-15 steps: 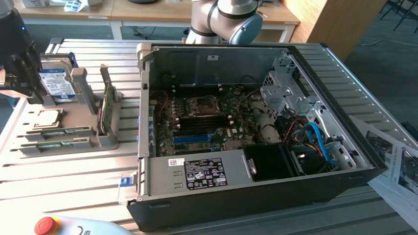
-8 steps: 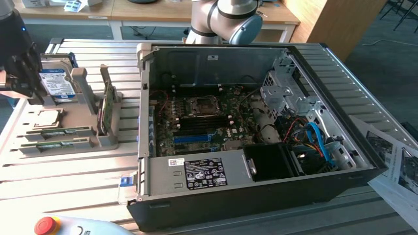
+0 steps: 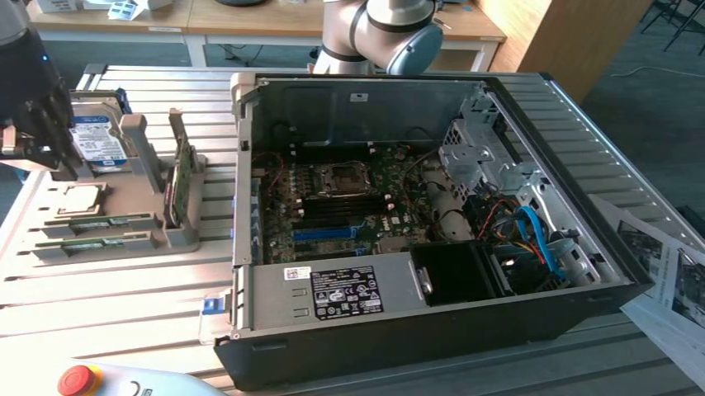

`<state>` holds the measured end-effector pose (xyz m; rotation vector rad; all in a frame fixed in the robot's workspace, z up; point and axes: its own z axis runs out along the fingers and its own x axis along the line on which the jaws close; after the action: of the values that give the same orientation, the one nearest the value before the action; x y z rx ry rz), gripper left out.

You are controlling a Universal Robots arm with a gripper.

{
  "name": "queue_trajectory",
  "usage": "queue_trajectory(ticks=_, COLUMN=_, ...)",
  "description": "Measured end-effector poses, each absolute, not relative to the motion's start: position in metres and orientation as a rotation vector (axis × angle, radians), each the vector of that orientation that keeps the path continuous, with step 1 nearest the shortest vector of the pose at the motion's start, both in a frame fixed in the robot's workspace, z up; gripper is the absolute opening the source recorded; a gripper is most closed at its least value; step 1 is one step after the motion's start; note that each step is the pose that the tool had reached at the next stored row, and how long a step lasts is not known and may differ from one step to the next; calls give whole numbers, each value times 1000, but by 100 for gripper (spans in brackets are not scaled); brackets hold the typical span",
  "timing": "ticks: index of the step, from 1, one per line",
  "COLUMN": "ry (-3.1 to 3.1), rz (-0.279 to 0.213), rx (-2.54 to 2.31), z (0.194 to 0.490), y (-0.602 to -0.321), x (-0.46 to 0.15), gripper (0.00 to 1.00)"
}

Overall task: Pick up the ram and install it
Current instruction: 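Pick up the ram and move it above insertion slot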

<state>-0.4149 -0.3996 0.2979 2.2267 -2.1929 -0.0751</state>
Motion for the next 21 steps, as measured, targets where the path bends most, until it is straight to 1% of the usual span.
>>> queue_trajectory(ticks=21, ry=-2193, rz=-75, rx=2227, z=265, y=-400, x=-416, gripper=29)
